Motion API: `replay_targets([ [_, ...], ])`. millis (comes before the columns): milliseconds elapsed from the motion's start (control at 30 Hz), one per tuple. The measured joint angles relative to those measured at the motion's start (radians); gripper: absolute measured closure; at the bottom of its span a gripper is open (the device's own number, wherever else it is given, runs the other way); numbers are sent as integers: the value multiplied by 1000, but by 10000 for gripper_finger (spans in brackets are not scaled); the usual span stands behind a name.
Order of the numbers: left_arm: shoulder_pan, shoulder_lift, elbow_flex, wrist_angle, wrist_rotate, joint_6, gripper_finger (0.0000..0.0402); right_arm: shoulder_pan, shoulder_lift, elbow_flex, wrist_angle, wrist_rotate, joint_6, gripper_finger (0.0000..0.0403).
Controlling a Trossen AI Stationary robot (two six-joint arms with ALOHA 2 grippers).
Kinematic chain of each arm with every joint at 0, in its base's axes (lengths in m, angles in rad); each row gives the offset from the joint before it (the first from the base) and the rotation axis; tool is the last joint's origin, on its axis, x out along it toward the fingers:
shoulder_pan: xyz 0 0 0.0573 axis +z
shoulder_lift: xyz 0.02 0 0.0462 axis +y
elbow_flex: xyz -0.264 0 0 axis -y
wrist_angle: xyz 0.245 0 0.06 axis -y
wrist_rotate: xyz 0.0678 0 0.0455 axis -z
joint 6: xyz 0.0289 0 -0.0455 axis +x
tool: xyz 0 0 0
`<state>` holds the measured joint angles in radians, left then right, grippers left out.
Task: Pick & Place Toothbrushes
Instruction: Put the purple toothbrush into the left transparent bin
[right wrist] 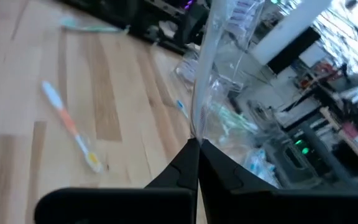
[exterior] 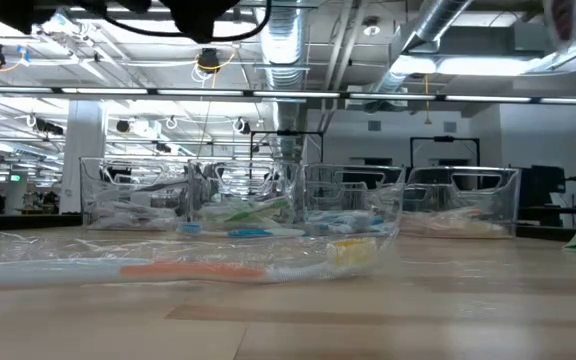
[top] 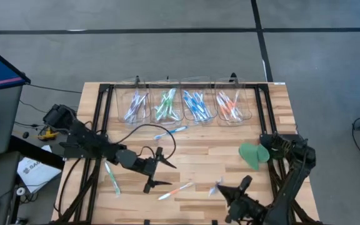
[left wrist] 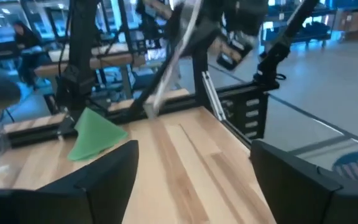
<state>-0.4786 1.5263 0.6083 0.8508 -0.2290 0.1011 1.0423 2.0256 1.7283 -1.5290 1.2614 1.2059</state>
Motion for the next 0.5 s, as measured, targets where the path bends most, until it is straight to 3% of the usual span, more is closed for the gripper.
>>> replay_targets([
  [167, 14, 78, 0, 141, 0, 4, 84, -28, -27, -135, 218, 55, -52, 403],
  [333, 22, 127, 0, 239, -3, 0, 80, -82, -26, -152, 409, 42, -200, 403],
  [500, 27, 136, 0, 269, -8, -10, 84, -170, -26, -152, 536, -75, -276, 403],
])
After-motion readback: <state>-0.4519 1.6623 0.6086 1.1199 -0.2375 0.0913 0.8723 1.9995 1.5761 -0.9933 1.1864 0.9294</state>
